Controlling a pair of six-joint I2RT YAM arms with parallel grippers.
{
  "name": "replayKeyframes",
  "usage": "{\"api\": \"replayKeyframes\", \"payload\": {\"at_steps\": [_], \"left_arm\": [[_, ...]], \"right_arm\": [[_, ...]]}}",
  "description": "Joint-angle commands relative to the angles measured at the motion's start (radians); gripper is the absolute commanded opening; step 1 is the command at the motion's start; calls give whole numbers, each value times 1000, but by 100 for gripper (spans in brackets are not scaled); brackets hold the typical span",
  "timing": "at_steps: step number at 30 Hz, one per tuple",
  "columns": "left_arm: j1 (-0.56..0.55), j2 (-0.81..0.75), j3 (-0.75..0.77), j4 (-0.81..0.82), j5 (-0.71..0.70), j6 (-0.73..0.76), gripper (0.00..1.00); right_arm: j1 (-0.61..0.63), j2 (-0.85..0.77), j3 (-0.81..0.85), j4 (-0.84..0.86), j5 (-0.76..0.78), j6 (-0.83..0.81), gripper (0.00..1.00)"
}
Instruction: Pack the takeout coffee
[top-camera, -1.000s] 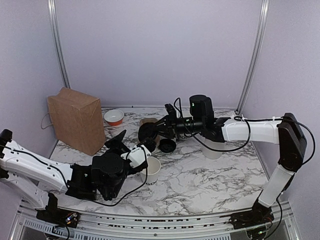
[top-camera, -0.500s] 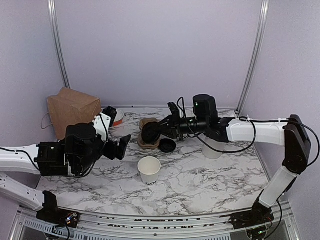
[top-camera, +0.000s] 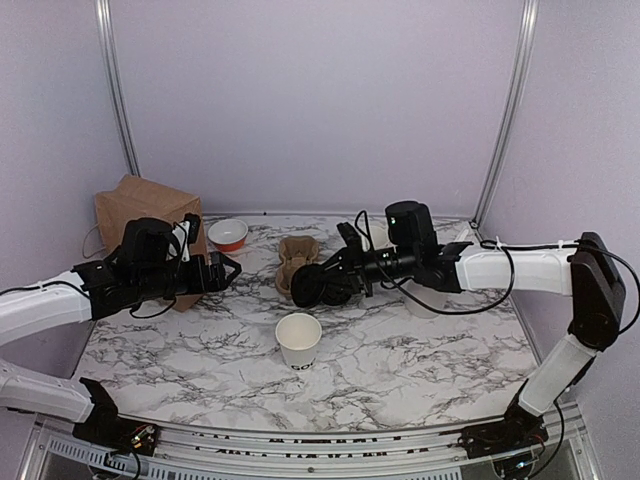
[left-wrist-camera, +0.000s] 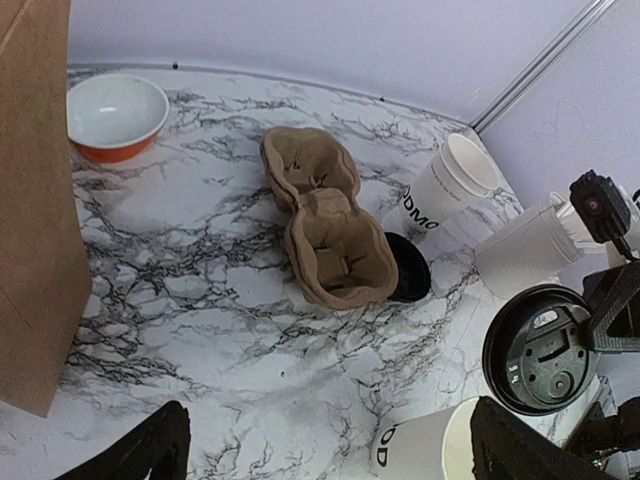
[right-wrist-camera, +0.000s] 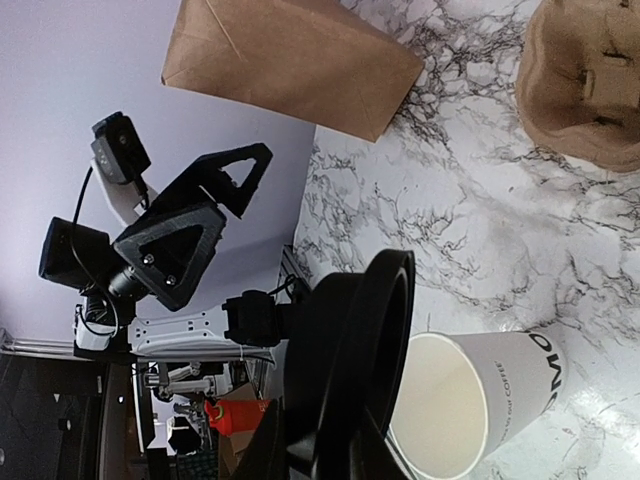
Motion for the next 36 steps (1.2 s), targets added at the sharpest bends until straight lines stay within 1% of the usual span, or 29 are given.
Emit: {"api": "replayKeyframes", "payload": {"at_steps": [1, 6, 8, 13, 20, 22, 24, 32, 36], "left_arm": [[32, 55, -16, 24, 230, -75, 98], [33, 112, -16, 60, 338, -97, 93], [33, 129, -42, 74, 366, -105, 91], [29, 172, -49, 99, 431, -122, 87], [0, 186, -62, 119, 443, -131, 86], [0, 188, -63, 120, 441, -134, 86], [-37, 190, -66, 123, 439, -139, 85], [-59, 183, -68, 125, 428, -145, 85], [-64, 185, -68, 125, 426, -143, 85]], "right_arm": [[13, -20, -8, -6, -27, -28, 10], [19, -19, -21, 14, -53, -32, 10], [22, -17, -32, 29, -66, -28, 10], [35, -13, -70, 106, -96, 6, 11], [54, -9, -106, 223, -125, 74, 11], [61, -7, -105, 230, -123, 78, 11], [70, -3, -107, 249, -125, 87, 11], [84, 20, -117, 287, -122, 104, 11], [85, 30, -126, 304, -119, 114, 13]]}}
